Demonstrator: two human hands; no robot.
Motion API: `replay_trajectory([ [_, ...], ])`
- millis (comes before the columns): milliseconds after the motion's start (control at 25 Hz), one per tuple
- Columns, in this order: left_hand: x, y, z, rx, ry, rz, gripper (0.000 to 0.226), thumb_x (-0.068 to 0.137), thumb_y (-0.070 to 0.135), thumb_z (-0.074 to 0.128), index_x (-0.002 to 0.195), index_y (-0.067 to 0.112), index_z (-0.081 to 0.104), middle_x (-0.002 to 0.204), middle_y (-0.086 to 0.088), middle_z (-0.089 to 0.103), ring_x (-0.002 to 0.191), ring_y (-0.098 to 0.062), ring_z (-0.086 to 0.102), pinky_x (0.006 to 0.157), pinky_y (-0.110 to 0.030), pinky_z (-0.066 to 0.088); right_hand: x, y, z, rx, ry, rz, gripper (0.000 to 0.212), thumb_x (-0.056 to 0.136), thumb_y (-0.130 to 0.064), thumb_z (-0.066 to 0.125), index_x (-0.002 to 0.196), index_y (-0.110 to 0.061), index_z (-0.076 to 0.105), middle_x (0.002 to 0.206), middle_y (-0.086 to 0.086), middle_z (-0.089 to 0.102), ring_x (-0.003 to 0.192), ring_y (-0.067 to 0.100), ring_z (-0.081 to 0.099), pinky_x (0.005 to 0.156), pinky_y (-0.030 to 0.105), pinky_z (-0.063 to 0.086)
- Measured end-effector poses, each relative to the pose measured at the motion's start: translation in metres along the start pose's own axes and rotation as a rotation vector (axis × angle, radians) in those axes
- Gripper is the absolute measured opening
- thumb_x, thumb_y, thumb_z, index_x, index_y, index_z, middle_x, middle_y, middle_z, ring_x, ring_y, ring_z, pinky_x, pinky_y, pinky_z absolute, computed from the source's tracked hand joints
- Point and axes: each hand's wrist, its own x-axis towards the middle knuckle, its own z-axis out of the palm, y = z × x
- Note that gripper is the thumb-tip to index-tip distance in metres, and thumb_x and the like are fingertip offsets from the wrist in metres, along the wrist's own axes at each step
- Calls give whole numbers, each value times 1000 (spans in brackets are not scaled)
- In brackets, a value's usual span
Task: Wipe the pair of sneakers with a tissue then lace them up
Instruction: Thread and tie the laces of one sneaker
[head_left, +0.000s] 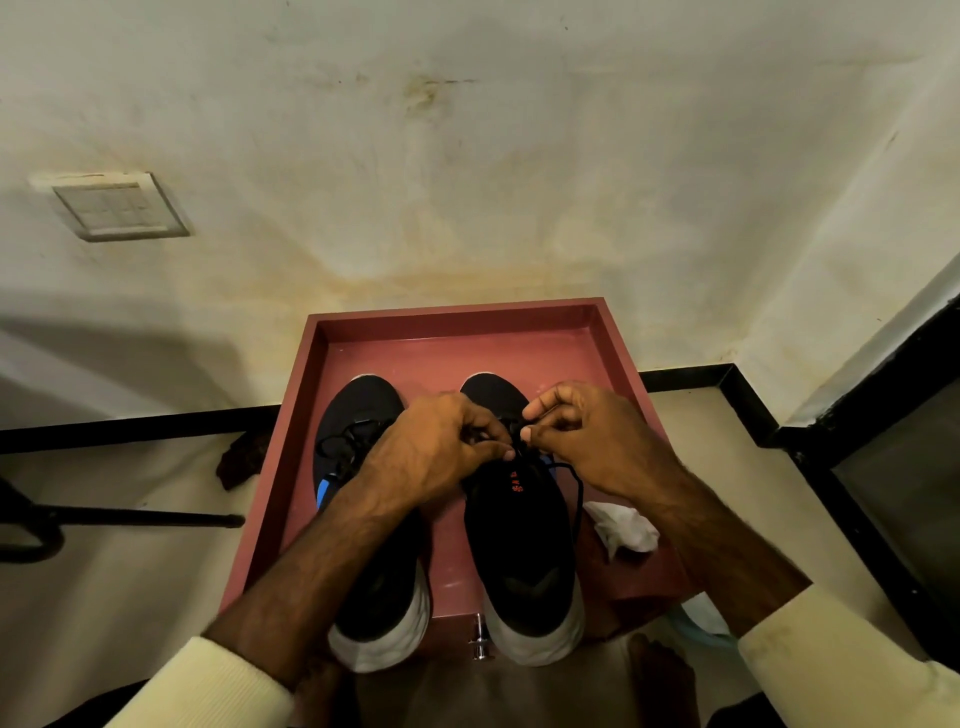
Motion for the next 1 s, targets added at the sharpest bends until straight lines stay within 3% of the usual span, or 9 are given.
replay_trajectory([
  [240, 1, 3, 5, -63, -54, -27, 5, 89, 26, 76, 92, 24, 79, 81, 12, 70, 69, 1, 63, 65, -14, 48, 0, 2, -1, -6, -10, -5, 17, 89, -29, 81, 102, -24, 71, 87, -7, 77, 84, 7, 74, 88, 39, 62],
  [360, 1, 0, 0, -105, -88, -73, 7, 91, 28, 74, 91, 22, 76, 77, 10, 71, 61, 5, 58, 60, -9, 44, -3, -1, -3, -37, -133, 26, 34, 84, -49, 81, 107, -29, 65, 97, -6, 72, 91, 12, 70, 87, 36, 62],
  [480, 2, -2, -4, -125, -109, -113, 8, 93, 29, 72, 88, 23, 72, 79, 9, 70, 64, 3, 58, 62, -9, 45, -6, -2, -7, -72, -267, 55, 42, 81, -43, 85, 112, -30, 60, 100, -4, 69, 87, 12, 66, 87, 39, 60],
  [520, 3, -2, -5, -156, -115, -130, 8, 94, 29, 72, 88, 23, 71, 79, 10, 70, 66, 1, 59, 65, -12, 46, -7, -1, -8, -53, -285, 61, 42, 81, -36, 87, 114, -29, 60, 101, -3, 69, 85, 11, 65, 88, 41, 61],
  [680, 3, -7, -8, -297, -120, -192, 20, 83, 44, 74, 87, 24, 73, 91, 2, 78, 91, -19, 74, 96, -44, 58, -8, 0, -11, -16, -278, 55, 39, 84, -22, 83, 115, -29, 60, 99, -3, 70, 83, 10, 65, 89, 43, 62],
  [760, 2, -9, -9, -361, -121, -206, 28, 74, 50, 72, 87, 25, 74, 96, -4, 79, 98, -25, 75, 99, -50, 57, -9, -1, -11, -18, -298, 49, 39, 85, -20, 82, 116, -29, 60, 100, -3, 69, 83, 10, 65, 87, 40, 61],
  [840, 2, -9, -9, -342, -115, -176, 14, 85, 37, 75, 90, 23, 74, 90, -5, 77, 91, -21, 75, 97, -45, 58, -9, 0, -11, -18, -298, 43, 39, 85, -19, 82, 116, -28, 60, 100, -3, 69, 83, 9, 65, 85, 37, 61],
  [920, 1, -8, -9, -242, -80, -93, 2, 94, 25, 74, 92, 24, 74, 82, 1, 74, 79, -9, 70, 83, -31, 57, -8, 1, -11, -21, -287, 36, 37, 85, -20, 82, 114, -28, 62, 100, -3, 70, 82, 8, 66, 85, 35, 61],
  [1000, -3, -4, -12, -161, -83, -42, 3, 95, 28, 74, 93, 26, 76, 82, 7, 75, 77, -7, 70, 75, -22, 54, -7, 2, -10, -35, -275, 32, 36, 85, -22, 83, 113, -28, 62, 99, -4, 71, 83, 8, 67, 84, 35, 62],
])
